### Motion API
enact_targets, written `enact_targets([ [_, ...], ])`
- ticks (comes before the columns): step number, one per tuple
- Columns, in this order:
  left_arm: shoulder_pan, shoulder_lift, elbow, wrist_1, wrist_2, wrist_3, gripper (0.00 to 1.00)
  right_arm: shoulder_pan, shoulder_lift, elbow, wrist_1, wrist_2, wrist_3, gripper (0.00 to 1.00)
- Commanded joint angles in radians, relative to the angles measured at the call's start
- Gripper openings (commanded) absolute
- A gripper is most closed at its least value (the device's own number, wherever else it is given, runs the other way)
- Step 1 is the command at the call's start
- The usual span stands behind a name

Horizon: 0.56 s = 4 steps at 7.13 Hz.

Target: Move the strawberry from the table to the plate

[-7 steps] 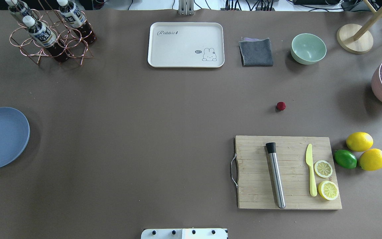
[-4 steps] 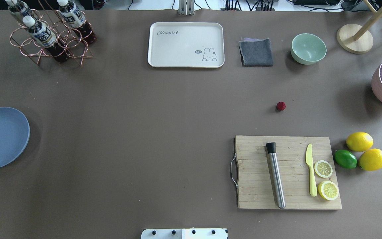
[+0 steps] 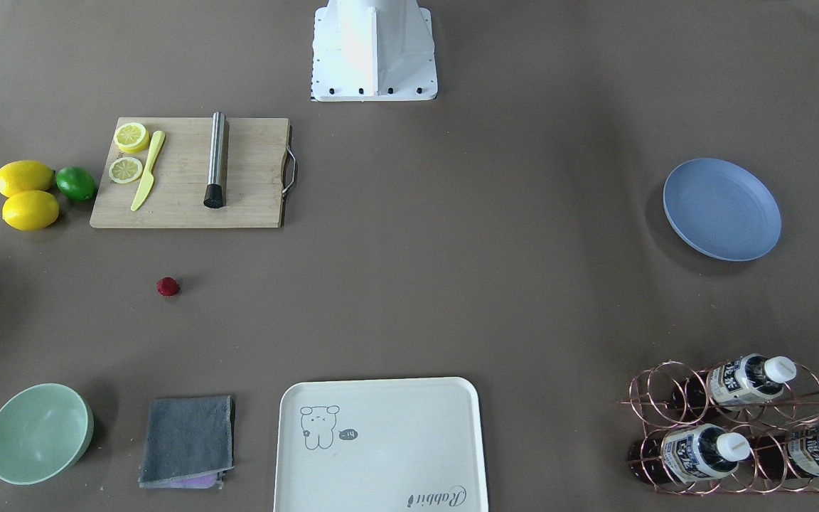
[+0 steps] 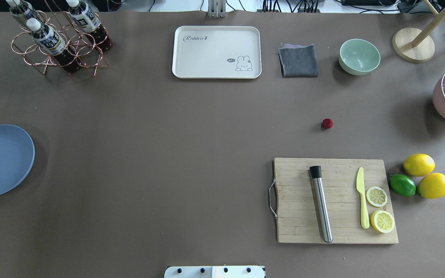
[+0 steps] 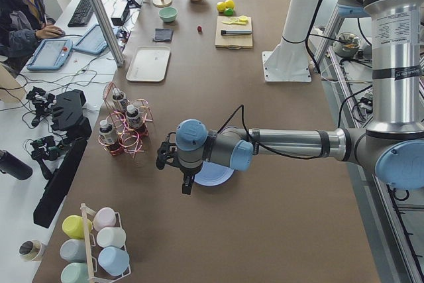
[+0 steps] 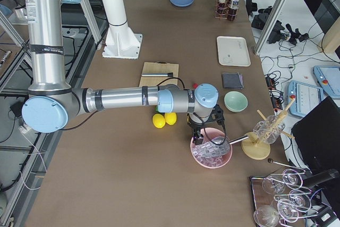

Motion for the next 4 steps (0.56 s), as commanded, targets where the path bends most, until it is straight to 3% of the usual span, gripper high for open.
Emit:
enact_targets([
  [1, 0.082, 0.0, 0.061, -0.124, -0.002, -0.104, 0.98, 0.0, 0.007, 0.0, 0.0, 0.031, 0.005, 1.0],
  [3, 0.166, -0.008, 0.243, -0.444, 0.01, -0.291, 0.97, 0.0, 0.01, 0.006, -0.003, 0.056, 0.008, 1.0],
  [4, 0.228, -0.02, 0.277, -0.529, 0.07, -0.397, 0.97, 0.0, 0.007, 0.008, 0.0, 0.068, 0.007, 1.0],
])
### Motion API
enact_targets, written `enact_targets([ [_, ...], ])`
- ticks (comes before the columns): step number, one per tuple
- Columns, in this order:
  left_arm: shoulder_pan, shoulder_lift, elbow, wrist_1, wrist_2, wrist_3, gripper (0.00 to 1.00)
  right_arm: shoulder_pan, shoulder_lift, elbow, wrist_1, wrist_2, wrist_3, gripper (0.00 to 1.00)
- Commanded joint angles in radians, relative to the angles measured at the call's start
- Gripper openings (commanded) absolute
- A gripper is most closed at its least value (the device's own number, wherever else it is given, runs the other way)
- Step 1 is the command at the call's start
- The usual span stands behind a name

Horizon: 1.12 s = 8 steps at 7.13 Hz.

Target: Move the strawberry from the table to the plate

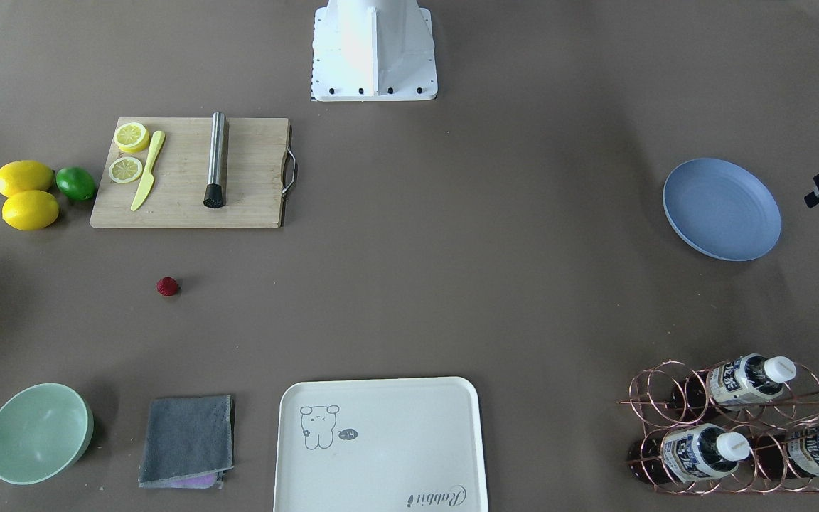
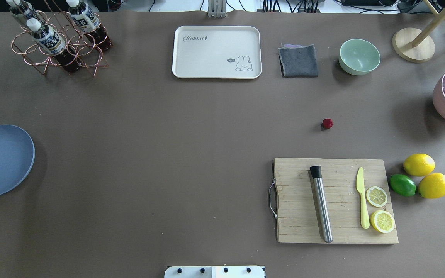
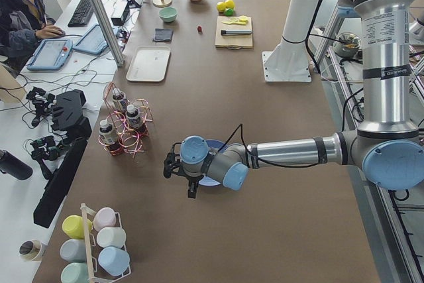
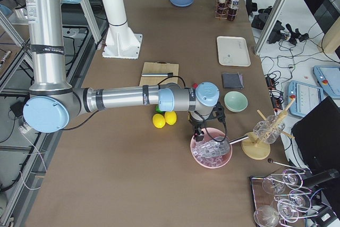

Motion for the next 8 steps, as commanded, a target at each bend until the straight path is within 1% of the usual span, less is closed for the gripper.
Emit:
enact_targets([
  [1, 0.106, -0.012, 0.071, -0.152, 0.075, -0.152, 0.96, 0.0, -0.006, 0.011, 0.001, 0.016, 0.0, 1.0],
  [3, 0.129, -0.012, 0.077, -0.163, 0.075, -0.154, 0.91, 0.0, -0.009, 0.011, 0.0, 0.016, 0.0, 1.0],
  [4, 0.135, -0.004, 0.077, -0.193, 0.069, -0.157, 0.89, 0.0, -0.009, 0.011, 0.0, 0.016, 0.0, 1.0],
  [7, 0.161, 0.0, 0.08, -0.198, 0.072, -0.155, 0.74, 0.0, -0.018, 0.022, 0.001, 0.022, 0.0, 1.0],
  [8, 0.161, 0.0, 0.08, -0.198, 0.069, -0.155, 0.74, 0.0, -0.017, 0.023, 0.001, 0.022, 0.0, 1.0],
])
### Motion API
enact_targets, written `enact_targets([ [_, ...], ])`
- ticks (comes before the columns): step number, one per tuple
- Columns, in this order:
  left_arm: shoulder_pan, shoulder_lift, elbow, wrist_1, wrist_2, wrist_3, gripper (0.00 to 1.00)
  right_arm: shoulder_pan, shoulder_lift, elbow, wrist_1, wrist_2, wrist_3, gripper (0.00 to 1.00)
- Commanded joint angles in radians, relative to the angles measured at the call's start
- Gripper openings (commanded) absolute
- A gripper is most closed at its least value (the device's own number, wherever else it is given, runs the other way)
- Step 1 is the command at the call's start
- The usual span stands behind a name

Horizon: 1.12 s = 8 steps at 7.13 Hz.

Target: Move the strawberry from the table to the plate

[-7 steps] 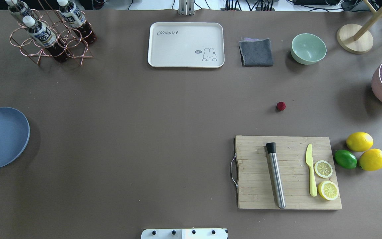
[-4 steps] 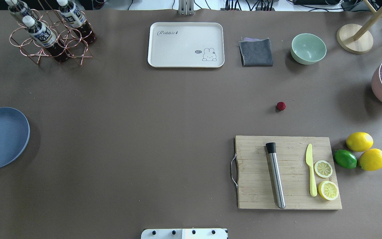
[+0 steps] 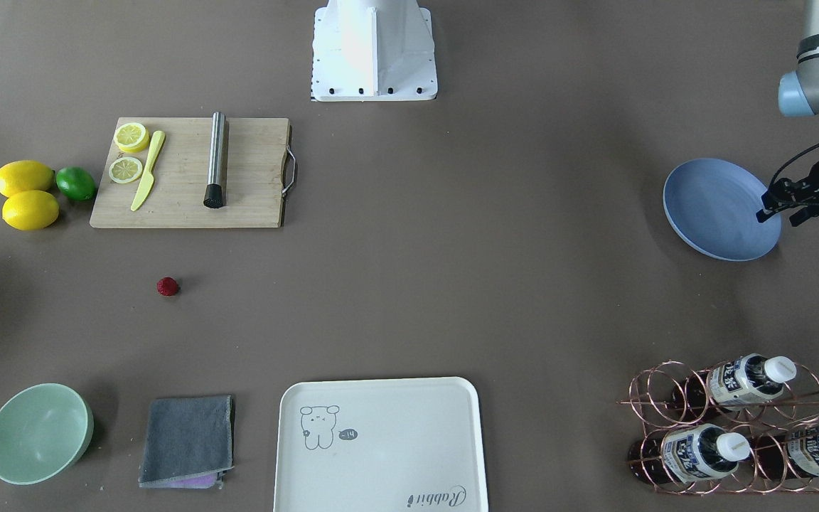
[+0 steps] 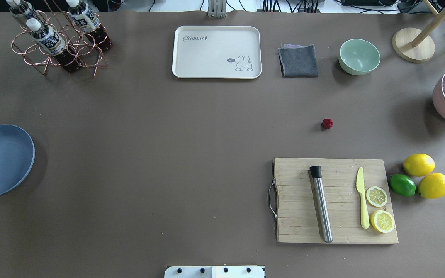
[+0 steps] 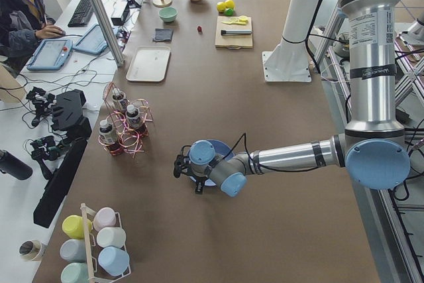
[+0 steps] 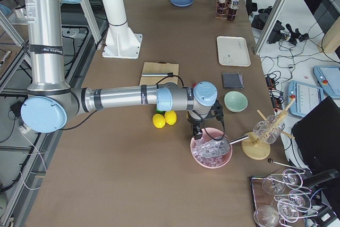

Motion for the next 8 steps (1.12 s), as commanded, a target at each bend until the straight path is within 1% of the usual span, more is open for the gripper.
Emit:
enact_targets([
  [1, 0.002, 0.004, 0.002, -0.001, -0.001, 0.0, 0.74, 0.0, 0.0, 0.004, 0.0, 0.002, 0.0, 1.0],
  [2, 0.002, 0.008, 0.004, -0.001, -0.001, 0.0, 0.71, 0.0, 0.002, 0.004, 0.0, 0.0, 0.0, 1.0],
  [4, 0.004, 0.008, 0.006, -0.002, -0.003, 0.0, 0.69, 0.0, 0.0, 0.015, 0.0, 0.002, 0.0, 1.0],
  [5, 0.007, 0.008, 0.01, -0.004, -0.001, 0.0, 0.66, 0.0, 0.0, 0.017, 0.0, 0.0, 0.0, 1.0],
  [6, 0.009, 0.008, 0.013, -0.01, -0.003, -0.003, 0.51, 0.0, 0.002, 0.018, 0.0, 0.002, 0.0, 1.0],
  [7, 0.009, 0.008, 0.016, -0.011, -0.003, -0.006, 0.21, 0.0, 0.002, 0.018, 0.0, 0.002, 0.0, 1.0],
  [8, 0.012, 0.005, 0.016, -0.007, -0.004, -0.03, 0.0, 0.0, 0.002, 0.018, 0.0, 0.002, 0.002, 1.0],
])
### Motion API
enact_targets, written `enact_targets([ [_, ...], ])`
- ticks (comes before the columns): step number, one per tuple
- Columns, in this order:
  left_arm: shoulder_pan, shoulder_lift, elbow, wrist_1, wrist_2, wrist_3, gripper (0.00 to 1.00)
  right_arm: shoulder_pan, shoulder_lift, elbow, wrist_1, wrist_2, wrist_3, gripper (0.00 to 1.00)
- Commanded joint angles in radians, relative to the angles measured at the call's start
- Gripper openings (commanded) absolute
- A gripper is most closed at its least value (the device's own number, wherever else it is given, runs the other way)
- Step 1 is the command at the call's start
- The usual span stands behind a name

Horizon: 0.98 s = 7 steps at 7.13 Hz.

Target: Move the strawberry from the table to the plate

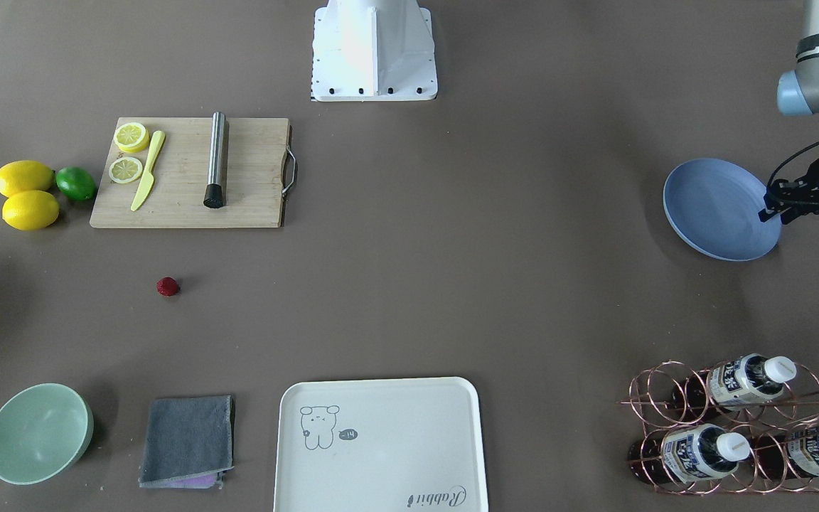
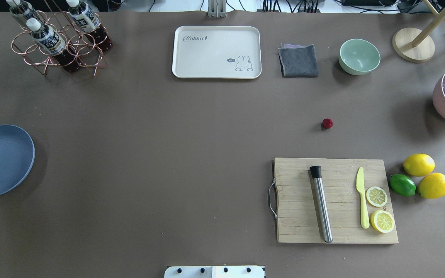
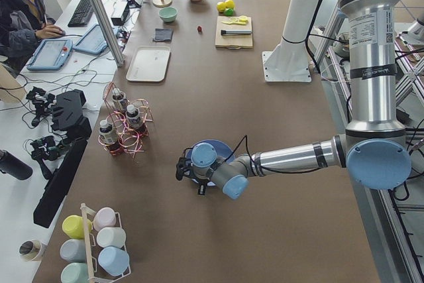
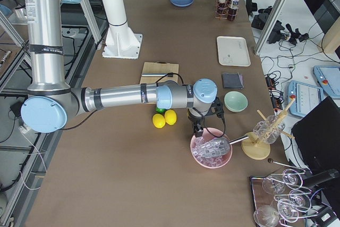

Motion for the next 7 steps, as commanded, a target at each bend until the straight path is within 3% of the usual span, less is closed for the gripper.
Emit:
enact_targets([
  [1, 0.003, -0.012, 0.005, 0.01, -0.033, -0.051, 0.0, 0.0, 0.002, 0.001, 0.0, 0.0, 0.001, 1.0],
  [2, 0.003, -0.016, 0.006, 0.013, -0.091, -0.068, 0.0, 0.0, 0.002, 0.001, 0.0, -0.001, 0.0, 1.0],
  [5, 0.003, -0.061, -0.043, 0.008, -0.122, -0.098, 0.0, -0.002, 0.011, 0.001, 0.0, -0.003, 0.003, 1.0],
  [7, 0.016, -0.132, -0.153, -0.002, -0.15, -0.391, 0.0, -0.069, 0.055, 0.046, 0.002, -0.014, 0.186, 1.0],
])
